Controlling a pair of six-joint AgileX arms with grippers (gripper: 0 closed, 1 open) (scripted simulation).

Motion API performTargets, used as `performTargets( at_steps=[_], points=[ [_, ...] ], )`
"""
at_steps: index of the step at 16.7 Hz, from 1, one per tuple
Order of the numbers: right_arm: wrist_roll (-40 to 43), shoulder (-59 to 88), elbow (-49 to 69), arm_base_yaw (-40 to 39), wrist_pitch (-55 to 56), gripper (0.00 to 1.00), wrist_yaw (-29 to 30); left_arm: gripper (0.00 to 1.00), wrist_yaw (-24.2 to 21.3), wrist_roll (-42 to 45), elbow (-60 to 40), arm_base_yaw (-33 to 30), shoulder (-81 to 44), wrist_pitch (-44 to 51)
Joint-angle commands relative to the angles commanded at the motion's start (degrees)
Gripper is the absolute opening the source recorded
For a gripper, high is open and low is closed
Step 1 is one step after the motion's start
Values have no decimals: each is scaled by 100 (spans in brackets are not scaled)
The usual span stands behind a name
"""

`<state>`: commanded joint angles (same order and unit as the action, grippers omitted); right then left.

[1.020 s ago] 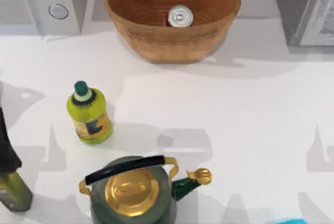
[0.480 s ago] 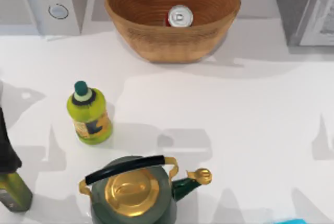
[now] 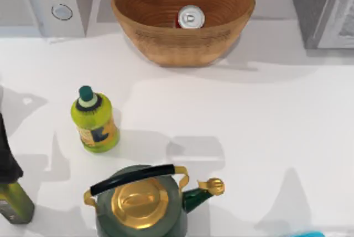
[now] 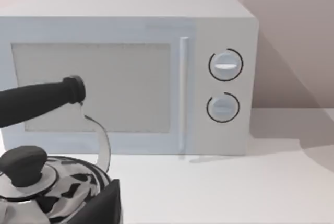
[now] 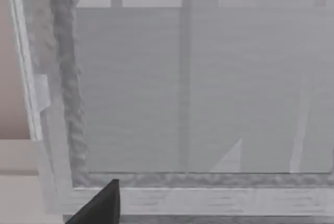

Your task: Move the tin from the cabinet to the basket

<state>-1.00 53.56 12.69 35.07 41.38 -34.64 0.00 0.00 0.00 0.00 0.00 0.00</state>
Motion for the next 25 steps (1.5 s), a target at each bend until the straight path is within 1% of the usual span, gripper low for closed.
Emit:
performTargets(
  at_steps=[4,7,10,12,16,19,22,25],
  points=[
    [-29,1964,397,1164,1439,100,-1143,100,0,0,0,0,0,0],
    [-50,2970,645,1856,2253,100,-1824,100,0,0,0,0,0,0],
    [-64,3473,809,2295,2714,100,-2257,100,0,0,0,0,0,0],
    [-66,3534,836,2367,2784,100,-2327,100,0,0,0,0,0,0],
    [-64,3519,819,2344,2762,100,-2314,100,0,0,0,0,0,0],
    [-64,3504,1184,2380,2412,100,-2346,100,0,0,0,0,0,0],
    [-66,3458,2027,2450,1525,100,-2411,100,0,0,0,0,0,0],
    [-67,3359,3210,2523,178,100,-2481,100,0,0,0,0,0,0]
  ],
)
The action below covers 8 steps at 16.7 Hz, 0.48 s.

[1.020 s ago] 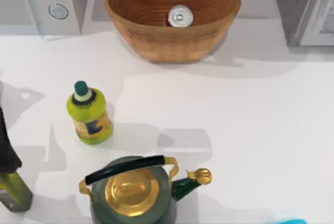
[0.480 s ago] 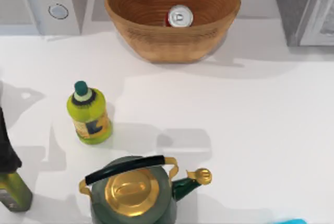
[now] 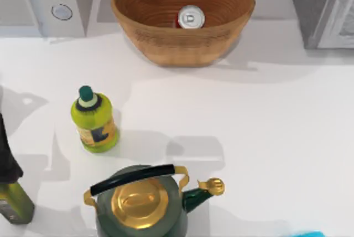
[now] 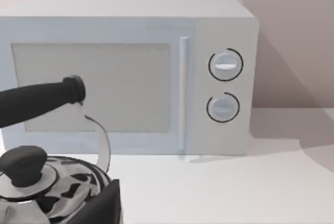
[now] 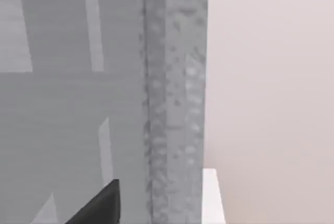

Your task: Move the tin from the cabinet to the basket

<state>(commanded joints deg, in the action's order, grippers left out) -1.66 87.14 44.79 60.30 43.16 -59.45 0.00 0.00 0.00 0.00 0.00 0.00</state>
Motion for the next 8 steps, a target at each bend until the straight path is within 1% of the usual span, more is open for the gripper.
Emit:
performTargets(
  at_steps=[8],
  points=[
    [0,-565,3606,34,-4383,100,-45,100,0,0,0,0,0,0]
  ],
)
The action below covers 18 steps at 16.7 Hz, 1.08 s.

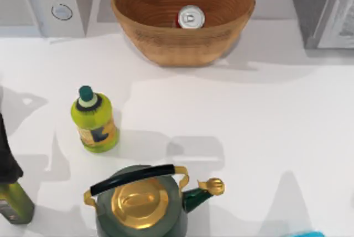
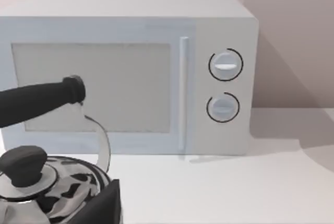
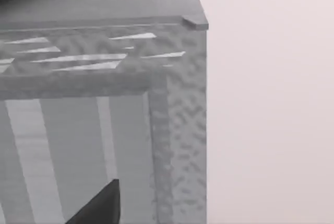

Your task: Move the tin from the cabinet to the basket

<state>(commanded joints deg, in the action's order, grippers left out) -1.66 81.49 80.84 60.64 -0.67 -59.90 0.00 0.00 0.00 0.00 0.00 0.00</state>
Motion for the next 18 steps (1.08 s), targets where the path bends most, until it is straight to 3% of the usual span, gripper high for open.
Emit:
performTargets(
  at_steps=[6,14,18],
  points=[
    [2,-427,1722,-87,-1950,100,69,100,0,0,0,0,0,0],
    [2,-462,1911,-137,-2112,100,136,100,0,0,0,0,0,0],
    [7,-428,1994,-920,-2160,100,927,100,0,0,0,0,0,0]
  ],
)
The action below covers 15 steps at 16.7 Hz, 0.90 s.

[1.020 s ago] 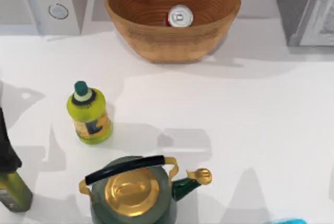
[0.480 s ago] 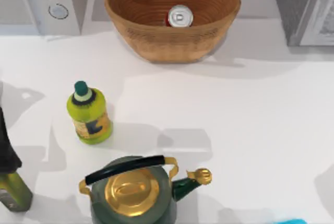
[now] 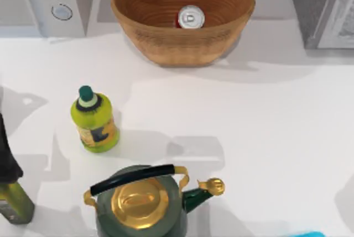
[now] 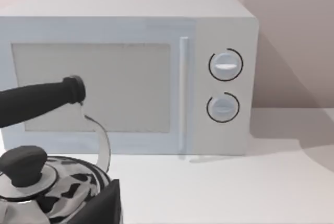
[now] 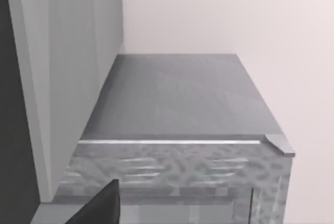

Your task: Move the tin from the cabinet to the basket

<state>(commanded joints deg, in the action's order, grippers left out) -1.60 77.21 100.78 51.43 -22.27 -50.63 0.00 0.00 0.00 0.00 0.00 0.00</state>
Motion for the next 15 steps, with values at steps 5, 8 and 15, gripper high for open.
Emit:
performTargets(
  at_steps=[5,8,15],
  points=[
    [11,26,107,-2042,-104,100,2046,100,0,0,0,0,0,0],
    [20,-9,101,-3588,-166,100,3592,100,0,0,0,0,0,0],
    [41,-218,-106,-6804,-265,100,6789,100,0,0,0,0,0,0]
  ],
)
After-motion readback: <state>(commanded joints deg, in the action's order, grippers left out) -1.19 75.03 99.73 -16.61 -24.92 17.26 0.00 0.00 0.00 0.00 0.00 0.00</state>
